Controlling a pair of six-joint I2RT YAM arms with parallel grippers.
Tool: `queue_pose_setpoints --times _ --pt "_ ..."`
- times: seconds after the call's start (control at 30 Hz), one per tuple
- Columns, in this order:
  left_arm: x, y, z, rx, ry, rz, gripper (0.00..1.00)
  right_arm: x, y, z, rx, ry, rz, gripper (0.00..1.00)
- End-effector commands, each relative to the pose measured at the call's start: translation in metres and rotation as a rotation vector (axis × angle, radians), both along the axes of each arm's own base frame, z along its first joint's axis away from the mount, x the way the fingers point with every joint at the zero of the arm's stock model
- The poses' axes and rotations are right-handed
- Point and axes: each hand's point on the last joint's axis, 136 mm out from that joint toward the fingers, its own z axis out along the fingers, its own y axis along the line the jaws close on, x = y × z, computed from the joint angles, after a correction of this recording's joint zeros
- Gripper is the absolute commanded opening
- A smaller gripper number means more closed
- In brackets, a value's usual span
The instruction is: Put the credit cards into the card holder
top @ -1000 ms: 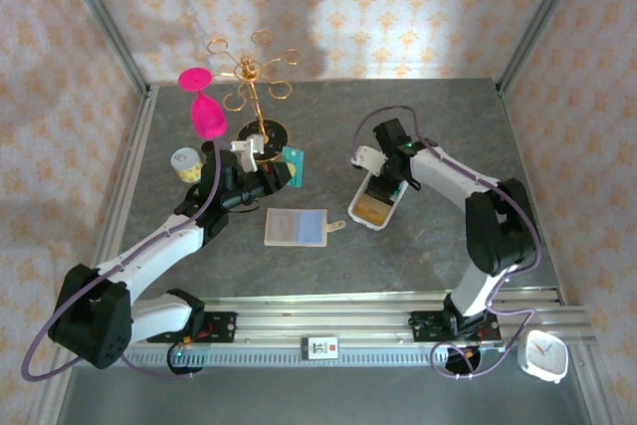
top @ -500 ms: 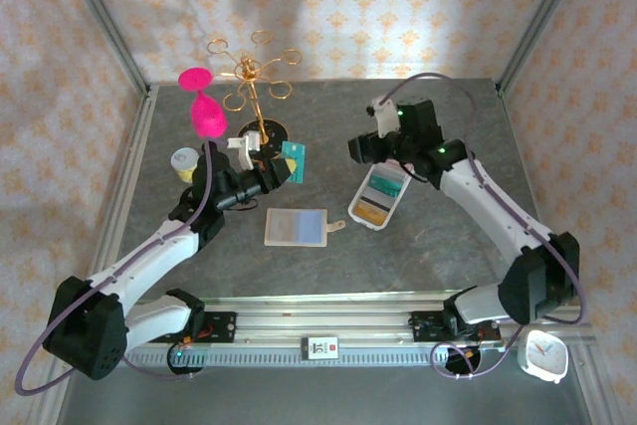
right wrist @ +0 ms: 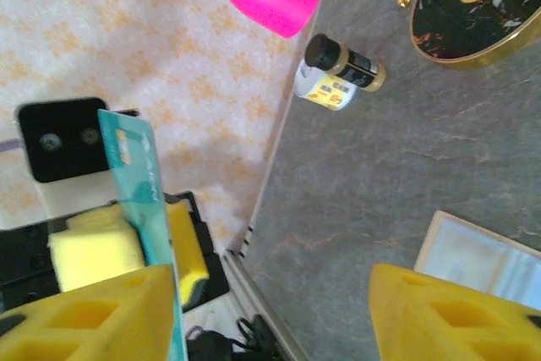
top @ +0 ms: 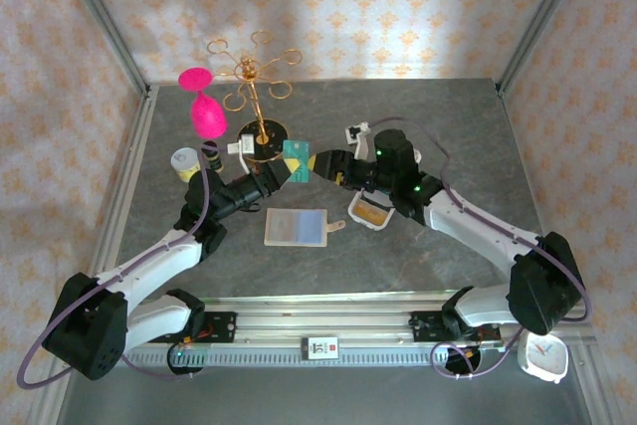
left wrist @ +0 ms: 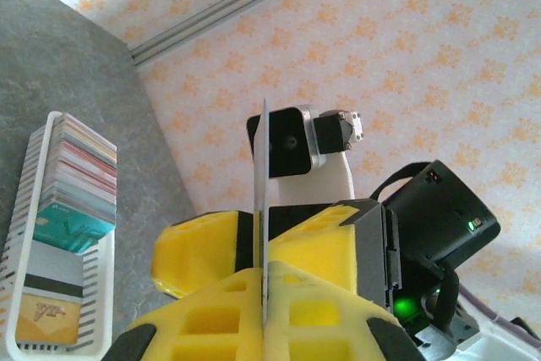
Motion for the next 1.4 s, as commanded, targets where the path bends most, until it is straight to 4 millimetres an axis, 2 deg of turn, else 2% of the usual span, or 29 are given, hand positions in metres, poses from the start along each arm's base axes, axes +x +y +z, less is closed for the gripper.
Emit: queue_pose_setpoints --times 0.0,0.17,0.3,0.5,0.6,0.63,0.67,0.7,0.73,0.77,0.8,0.87,0.9,1.0,1.1,1.23,1.37 --pt "-0.022 -0.008 0.033 -0.073 -0.104 -0.08 0.0 -0.003 0.004 0.043 0.161 -0.05 -0.023 0.55" --pt "-0.026 -0.007 0.028 -0.077 -0.092 -0.079 0.0 -0.013 -0.002 0.068 0.284 -0.096 -0.028 0.49" --pt "-0.029 -0.007 0.029 -0.085 -0.092 -0.086 0.0 -0.019 0.0 0.064 0.267 -0.088 -0.014 0.38" --pt "-0.035 -0.009 0.026 -0.102 -0.073 -0.122 0.0 -0.031 0.008 0.072 0.288 -0.109 0.034 0.26" --pt "-0.036 -0.01 0.02 -0.083 -0.059 -0.13 0.0 -0.038 0.013 0.072 0.285 -0.115 0.058 0.15" --pt "-0.035 -0.011 0.018 -0.072 -0.053 -0.128 0.01 -0.039 0.014 0.07 0.28 -0.113 0.06 0.1" --pt "-0.034 -0.01 0.013 -0.051 -0.041 -0.122 0.02 -0.039 0.014 0.066 0.27 -0.108 0.056 0.0" --pt "-0.031 -0.01 0.005 -0.014 -0.023 -0.108 0.08 -0.036 0.012 0.058 0.246 -0.096 0.035 0.0" --pt "-0.027 -0.009 -0.003 0.024 -0.001 -0.088 0.18 -0.033 0.01 0.048 0.213 -0.081 0.007 0.0" --pt "-0.023 -0.006 -0.018 0.091 0.036 -0.057 0.39 -0.029 0.006 0.034 0.167 -0.06 -0.028 0.0" --pt "-0.018 -0.001 -0.035 0.174 0.066 -0.013 0.55 -0.026 0.002 0.019 0.12 -0.04 -0.062 0.0" --pt "-0.011 0.016 -0.065 0.356 0.113 0.076 0.69 -0.021 -0.006 -0.011 0.04 0.008 -0.13 0.0" --pt "-0.01 0.025 -0.08 0.448 0.126 0.114 0.73 -0.02 -0.01 -0.027 -0.001 0.036 -0.155 0.0" --pt "-0.007 0.061 -0.123 0.721 0.202 0.231 0.78 -0.022 -0.013 -0.073 -0.126 0.107 -0.18 0.0" --pt "-0.011 0.086 -0.161 0.923 0.282 0.263 0.78 -0.026 -0.007 -0.107 -0.21 0.154 -0.167 0.0" --pt "-0.015 0.097 -0.194 1.05 0.374 0.243 0.78 -0.028 0.006 -0.131 -0.247 0.181 -0.151 0.0" --pt "-0.017 0.091 -0.214 1.1 0.402 0.198 0.77 -0.027 0.019 -0.15 -0.266 0.205 -0.132 0.0"
